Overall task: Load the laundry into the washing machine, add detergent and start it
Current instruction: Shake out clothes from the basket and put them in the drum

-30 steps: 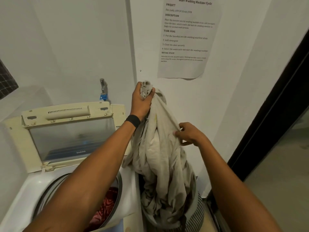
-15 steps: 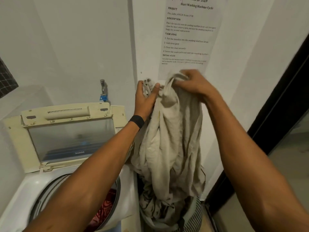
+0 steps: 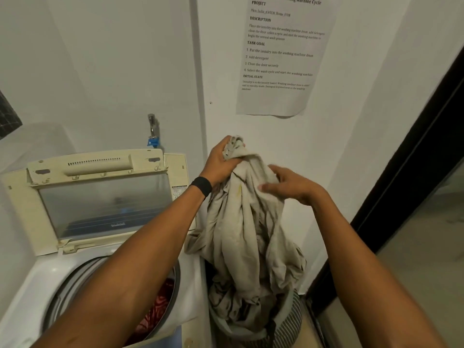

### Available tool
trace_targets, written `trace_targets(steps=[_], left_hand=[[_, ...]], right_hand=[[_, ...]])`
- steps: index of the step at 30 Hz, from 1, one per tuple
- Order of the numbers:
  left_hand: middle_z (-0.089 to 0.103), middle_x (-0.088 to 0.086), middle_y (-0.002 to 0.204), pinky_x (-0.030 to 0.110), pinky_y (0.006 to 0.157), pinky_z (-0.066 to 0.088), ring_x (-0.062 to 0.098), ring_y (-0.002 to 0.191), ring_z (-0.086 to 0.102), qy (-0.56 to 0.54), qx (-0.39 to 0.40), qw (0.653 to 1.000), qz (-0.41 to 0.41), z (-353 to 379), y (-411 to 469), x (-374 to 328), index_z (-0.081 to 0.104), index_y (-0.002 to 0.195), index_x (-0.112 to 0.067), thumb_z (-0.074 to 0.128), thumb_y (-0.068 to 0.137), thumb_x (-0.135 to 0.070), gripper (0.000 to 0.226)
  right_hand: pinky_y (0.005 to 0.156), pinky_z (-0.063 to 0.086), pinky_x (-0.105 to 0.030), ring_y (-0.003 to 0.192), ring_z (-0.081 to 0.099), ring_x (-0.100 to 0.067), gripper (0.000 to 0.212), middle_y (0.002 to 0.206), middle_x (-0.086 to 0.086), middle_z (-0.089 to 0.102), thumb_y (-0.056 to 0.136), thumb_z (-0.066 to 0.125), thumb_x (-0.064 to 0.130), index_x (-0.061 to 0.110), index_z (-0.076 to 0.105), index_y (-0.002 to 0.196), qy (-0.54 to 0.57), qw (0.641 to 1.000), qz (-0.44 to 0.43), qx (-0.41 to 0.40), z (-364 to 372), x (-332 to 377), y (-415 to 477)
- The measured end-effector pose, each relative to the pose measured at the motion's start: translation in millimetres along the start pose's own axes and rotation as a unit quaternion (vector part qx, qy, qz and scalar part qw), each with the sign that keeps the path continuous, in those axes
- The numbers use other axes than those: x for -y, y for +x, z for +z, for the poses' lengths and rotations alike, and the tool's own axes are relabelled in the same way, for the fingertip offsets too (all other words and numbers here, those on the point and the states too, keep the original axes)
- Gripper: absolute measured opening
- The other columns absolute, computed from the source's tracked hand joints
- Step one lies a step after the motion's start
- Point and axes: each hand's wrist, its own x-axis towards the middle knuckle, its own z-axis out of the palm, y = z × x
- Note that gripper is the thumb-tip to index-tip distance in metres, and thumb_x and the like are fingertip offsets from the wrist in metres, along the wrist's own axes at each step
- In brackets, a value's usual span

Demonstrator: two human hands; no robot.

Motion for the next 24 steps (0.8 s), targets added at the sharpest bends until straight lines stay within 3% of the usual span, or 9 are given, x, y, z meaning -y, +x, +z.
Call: trace_targets(steps=[2, 5, 8, 11, 13, 16, 18, 22, 24], left_hand=[[0.062, 0.002, 0.094, 0.022, 0.080, 0.049, 0.009, 0.085, 0.059, 0.001, -0.041, 0.999, 0.000, -3, 1, 4, 0.059, 0.107, -0.001, 0.073, 0.089, -0.006, 0.024], [0.058, -0.004, 0.088, 0.023, 0.074, 0.045, 0.005, 0.078, 0.054, 0.021, -0.079, 0.997, 0.009, -1, -2, 8, 0.056, 0.104, 0.000, 0.072, 0.092, -0.008, 0.021], [0.064, 0.001, 0.098, 0.032, 0.085, 0.051, 0.012, 0.090, 0.062, -0.020, -0.035, 0.999, -0.005, 9, -6, 2, 0.057, 0.112, -0.003, 0.077, 0.083, -0.025, 0.042], [0.069, -0.002, 0.121, 0.029, 0.097, 0.054, 0.012, 0.111, 0.067, -0.006, 0.067, 0.998, -0.017, 25, -11, -11, 0.058, 0.126, -0.022, 0.085, 0.073, -0.032, 0.061], [0.070, -0.006, 0.123, 0.023, 0.098, 0.052, 0.009, 0.115, 0.067, 0.000, 0.100, 0.995, -0.008, 36, -14, -15, 0.060, 0.126, -0.030, 0.086, 0.078, -0.025, 0.056], [0.076, -0.005, 0.112, 0.031, 0.096, 0.056, 0.010, 0.106, 0.071, -0.021, 0.051, 0.998, -0.020, 36, -13, -10, 0.071, 0.113, -0.029, 0.081, 0.084, -0.024, 0.031], [0.077, -0.004, 0.109, 0.036, 0.096, 0.057, 0.012, 0.104, 0.071, -0.044, 0.018, 0.998, -0.045, 28, -12, -4, 0.074, 0.110, -0.025, 0.080, 0.083, -0.024, 0.027], [0.074, -0.003, 0.096, 0.022, 0.087, 0.054, 0.006, 0.090, 0.069, -0.022, -0.016, 0.999, -0.029, 17, -7, -5, 0.070, 0.103, -0.008, 0.073, 0.086, -0.002, 0.018], [0.073, 0.003, 0.097, 0.020, 0.085, 0.052, 0.007, 0.090, 0.068, 0.001, -0.021, 1.000, -0.012, 15, -8, -7, 0.066, 0.105, 0.000, 0.072, 0.087, 0.001, 0.019]], right_hand=[[0.074, 0.048, -0.031, 0.083, 0.063, -0.020, 0.023, 0.091, 0.001, 0.068, 0.099, 0.066, 0.032, 0.011, 0.070, 0.104, -0.090, 0.995, 0.021, -0.043, -2, -20, -1], [0.065, 0.035, -0.031, 0.070, 0.046, -0.017, 0.043, 0.072, -0.003, 0.051, 0.098, 0.065, 0.041, 0.002, 0.060, 0.081, 0.023, 0.977, -0.018, -0.210, -12, -21, -3], [0.061, 0.038, -0.025, 0.066, 0.048, -0.009, 0.039, 0.069, 0.004, 0.055, 0.098, 0.068, 0.039, 0.004, 0.064, 0.079, 0.078, 0.955, -0.098, -0.268, -13, 6, -4], [0.066, 0.048, -0.022, 0.069, 0.059, -0.007, 0.030, 0.075, 0.001, 0.069, 0.095, 0.072, 0.033, 0.005, 0.074, 0.086, 0.111, 0.951, -0.133, -0.257, 1, 38, 4], [0.072, 0.055, -0.028, 0.072, 0.067, -0.009, 0.025, 0.080, -0.005, 0.075, 0.091, 0.077, 0.029, 0.005, 0.077, 0.088, 0.119, 0.952, -0.138, -0.247, 13, 48, 10], [0.069, 0.055, -0.028, 0.072, 0.066, -0.011, 0.030, 0.080, -0.004, 0.070, 0.086, 0.082, 0.031, 0.008, 0.069, 0.099, 0.156, 0.941, -0.148, -0.260, 19, 46, 12], [0.069, 0.055, -0.028, 0.077, 0.063, -0.012, 0.040, 0.093, -0.002, 0.066, 0.085, 0.083, 0.037, 0.015, 0.060, 0.109, 0.138, 0.956, -0.132, -0.223, 19, 31, 9], [0.087, 0.060, -0.041, 0.100, 0.067, -0.016, 0.043, 0.116, 0.001, 0.066, 0.091, 0.075, 0.033, 0.023, 0.056, 0.128, -0.006, 0.998, -0.030, -0.056, 30, -16, 6], [0.090, 0.059, -0.049, 0.099, 0.068, -0.021, 0.029, 0.109, 0.000, 0.070, 0.096, 0.059, 0.030, 0.018, 0.064, 0.122, -0.057, 0.995, -0.020, -0.079, 35, -28, 7]])
